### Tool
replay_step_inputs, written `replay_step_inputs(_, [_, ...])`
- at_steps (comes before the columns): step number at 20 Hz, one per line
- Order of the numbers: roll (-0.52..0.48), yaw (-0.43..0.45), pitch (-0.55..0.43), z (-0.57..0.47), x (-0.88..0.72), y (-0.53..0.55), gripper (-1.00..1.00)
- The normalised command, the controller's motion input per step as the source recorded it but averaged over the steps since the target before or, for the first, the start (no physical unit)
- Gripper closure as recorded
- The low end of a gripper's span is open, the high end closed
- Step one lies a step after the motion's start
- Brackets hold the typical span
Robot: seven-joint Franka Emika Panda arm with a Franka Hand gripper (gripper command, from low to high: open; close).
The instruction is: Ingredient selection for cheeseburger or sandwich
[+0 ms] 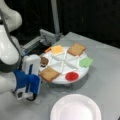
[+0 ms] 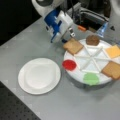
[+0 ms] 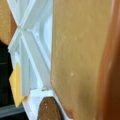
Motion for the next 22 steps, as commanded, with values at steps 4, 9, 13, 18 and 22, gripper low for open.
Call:
replay_step_inputs(4, [0.332,0.085,-0.074,-0.11,0.28,-0.15,-1.00])
replay_step_inputs(9, [0.281,0.090,-0.059,-0.15,0.24,-0.18,-1.00])
replay_step_inputs(13, [0.240,0.081,-0.063,-0.20,0.25,-0.18,1.00])
replay_step_inputs(18, [0.176,0.069,-0.053,-0.17,0.27,-0.14,1.00])
replay_step_inputs(22, [0.183,0.049,-0.069,-0.11,0.26,-0.18,1.00])
